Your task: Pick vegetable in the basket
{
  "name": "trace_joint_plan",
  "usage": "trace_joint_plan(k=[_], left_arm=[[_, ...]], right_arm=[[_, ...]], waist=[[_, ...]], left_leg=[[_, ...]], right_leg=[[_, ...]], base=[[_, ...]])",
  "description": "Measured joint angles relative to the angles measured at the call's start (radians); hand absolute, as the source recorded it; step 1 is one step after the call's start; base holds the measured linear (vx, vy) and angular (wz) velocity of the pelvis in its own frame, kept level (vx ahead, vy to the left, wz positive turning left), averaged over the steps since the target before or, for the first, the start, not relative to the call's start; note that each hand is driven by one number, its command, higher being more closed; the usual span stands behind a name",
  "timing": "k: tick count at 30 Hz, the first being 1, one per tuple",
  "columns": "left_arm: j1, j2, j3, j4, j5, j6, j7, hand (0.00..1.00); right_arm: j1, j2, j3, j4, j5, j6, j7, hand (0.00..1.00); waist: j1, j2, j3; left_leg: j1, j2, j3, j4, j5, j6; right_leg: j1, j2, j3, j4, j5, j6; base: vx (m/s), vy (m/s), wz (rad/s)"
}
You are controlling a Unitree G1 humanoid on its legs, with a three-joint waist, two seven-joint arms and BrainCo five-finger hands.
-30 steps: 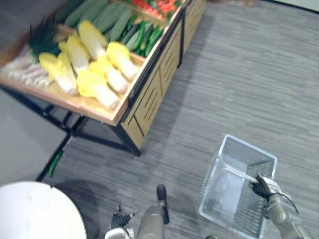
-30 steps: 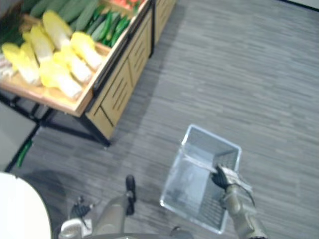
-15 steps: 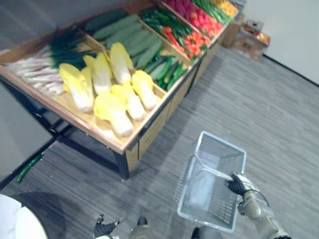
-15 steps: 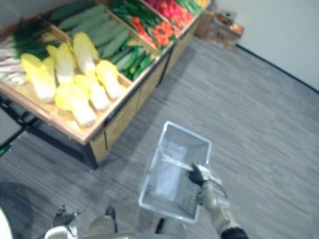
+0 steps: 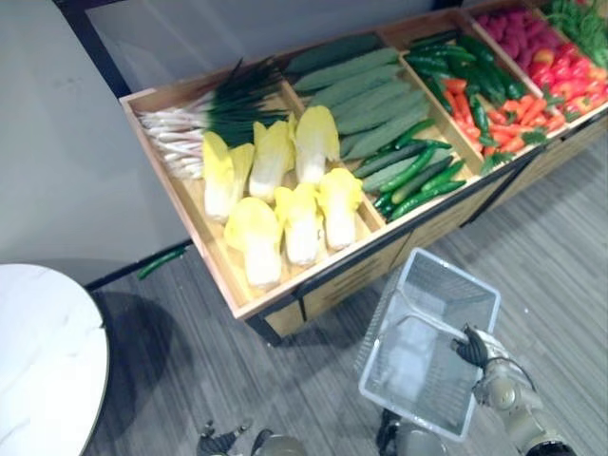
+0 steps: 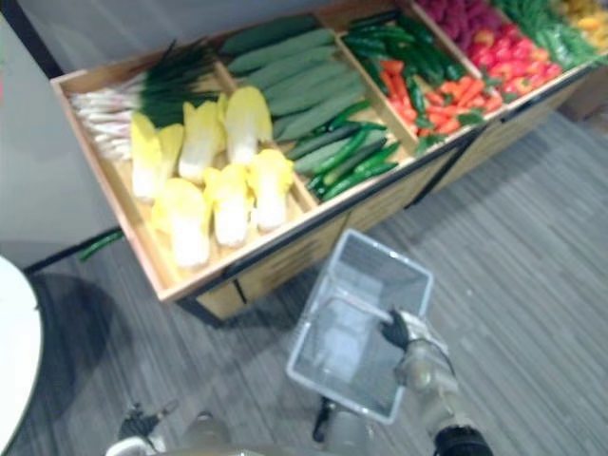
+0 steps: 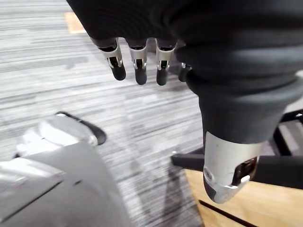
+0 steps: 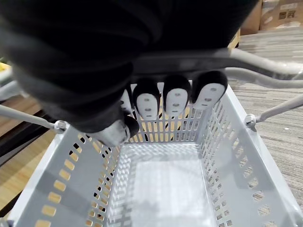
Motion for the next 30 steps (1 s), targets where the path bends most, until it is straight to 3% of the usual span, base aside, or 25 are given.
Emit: trace_joint_plan(k=[1, 3, 5, 6, 8, 11, 14, 21, 30], left_arm=[[0.000, -0.001, 0.000, -0.004, -0.009, -0.001, 0.001, 0.00], [0.000, 0.000, -0.003, -0.010, -0.022, -0.001, 0.003, 0.00], [0.001, -0.001, -0.023, -0.012, -0.021, -0.001, 0.004, 0.00], [0.000, -0.001, -0.032, -0.015, -0.020, -0.001, 0.004, 0.00], [-0.001, -0.001, -0.035, -0.034, -0.019, -0.002, 0.009, 0.00], [-0.008, 0.002, -0.035, -0.035, -0.018, -0.002, 0.028, 0.00], [-0.012, 0.003, -0.031, -0.049, -0.018, -0.002, 0.042, 0.00], [-0.050, 0.005, -0.018, -0.154, 0.007, -0.019, 0.117, 0.00], [-0.038, -0.015, -0.075, -0.598, 0.020, -0.083, 0.219, 0.00]], right_arm=[[0.013, -0.008, -0.003, 0.003, 0.000, 0.001, 0.000, 1.00], [0.025, -0.017, -0.008, 0.019, 0.000, 0.003, 0.000, 1.00], [0.034, -0.039, -0.014, 0.038, 0.000, 0.005, -0.001, 1.00], [0.042, -0.042, -0.025, 0.038, 0.000, 0.006, -0.003, 1.00], [0.052, -0.038, -0.026, 0.038, 0.001, 0.007, -0.003, 1.00], [0.057, -0.023, -0.022, 0.037, 0.001, 0.005, -0.006, 1.00], [0.062, -0.018, -0.020, 0.037, 0.000, 0.004, -0.014, 1.00], [0.065, 0.005, -0.027, 0.043, 0.000, -0.003, -0.048, 1.00], [0.126, 0.048, -0.076, 0.090, 0.001, -0.003, -0.071, 1.00]], waist=[[-0.006, -0.003, 0.002], [-0.018, -0.004, 0.002], [-0.023, 0.000, 0.004], [-0.029, 0.016, -0.004], [-0.030, 0.036, -0.008], [-0.025, 0.035, -0.007], [-0.025, 0.034, -0.007], [-0.029, 0.047, -0.001], [-0.039, 0.041, -0.003]], left_leg=[[-0.026, 0.008, 0.060, 0.012, 0.069, 0.009], [-0.058, 0.027, 0.195, 0.039, 0.132, 0.021], [-0.064, 0.043, 0.389, 0.019, 0.134, 0.033], [-0.056, 0.040, 0.458, -0.025, 0.136, 0.036], [-0.032, 0.040, 0.464, -0.104, 0.137, 0.037], [-0.028, 0.029, 0.471, -0.169, 0.136, 0.036], [-0.042, -0.004, 0.481, -0.190, 0.137, 0.037], [-0.061, -0.020, 0.462, -0.204, 0.140, 0.041], [-0.050, -0.059, 0.422, -0.232, 0.129, 0.073]], right_leg=[[0.032, 0.000, -0.048, -0.022, -0.007, -0.012], [0.083, 0.001, -0.106, -0.063, -0.011, -0.017], [0.124, 0.011, -0.158, -0.101, -0.013, -0.022], [0.128, 0.024, -0.181, -0.114, -0.013, -0.022], [0.131, 0.046, -0.194, -0.140, -0.010, -0.020], [0.130, 0.061, -0.202, -0.195, 0.031, -0.013], [0.138, 0.052, -0.213, -0.263, 0.083, -0.002], [0.134, 0.037, -0.244, -0.263, 0.096, 0.004], [0.155, 0.006, -0.273, -0.263, 0.114, 0.022]], base=[[0.17, -0.331, 1.10], [0.08, -0.215, 0.97], [0.07, -0.176, 0.80], [0.03, -0.041, 0.59], [-0.01, 0.018, 0.30], [-0.05, 0.076, 0.12], [-0.06, 0.113, 0.16], [-0.05, 0.067, 0.14], [0.00, 0.049, 0.12]])
